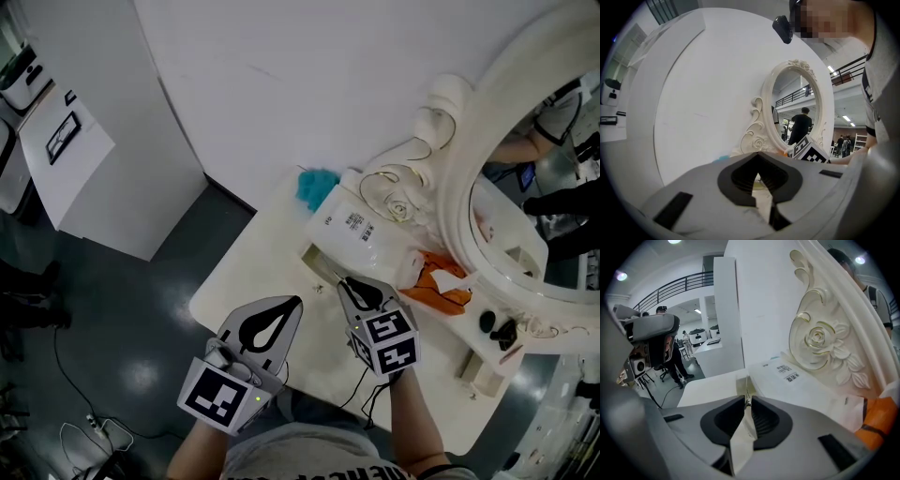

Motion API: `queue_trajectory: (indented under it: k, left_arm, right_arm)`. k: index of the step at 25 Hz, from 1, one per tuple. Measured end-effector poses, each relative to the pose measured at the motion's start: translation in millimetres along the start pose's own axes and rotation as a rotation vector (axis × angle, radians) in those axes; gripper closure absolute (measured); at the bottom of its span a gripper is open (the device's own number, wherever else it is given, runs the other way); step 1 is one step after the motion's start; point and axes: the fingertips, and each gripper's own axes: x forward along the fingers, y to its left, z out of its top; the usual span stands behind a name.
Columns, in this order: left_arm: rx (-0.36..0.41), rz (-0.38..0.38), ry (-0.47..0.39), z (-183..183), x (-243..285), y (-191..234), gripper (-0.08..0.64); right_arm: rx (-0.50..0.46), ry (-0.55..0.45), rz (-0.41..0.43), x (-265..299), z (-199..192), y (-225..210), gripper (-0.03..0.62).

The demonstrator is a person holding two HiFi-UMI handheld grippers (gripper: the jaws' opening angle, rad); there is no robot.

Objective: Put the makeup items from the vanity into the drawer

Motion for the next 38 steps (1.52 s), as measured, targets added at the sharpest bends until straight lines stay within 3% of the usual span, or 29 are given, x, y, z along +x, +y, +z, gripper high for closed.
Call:
queue_trajectory:
  k: [12,38]
  left_arm:
    - [-0.005,0.017,0.001,-1,-2,11,0.549]
    - [0.011,-0.039,0.011,2,12,4,0.549]
  right_arm:
    - [-0.009,0.014,-0.027,10,-1,-3,0.518]
    - [0.041,-0.036,-0.034,-1,5,-12,0.505]
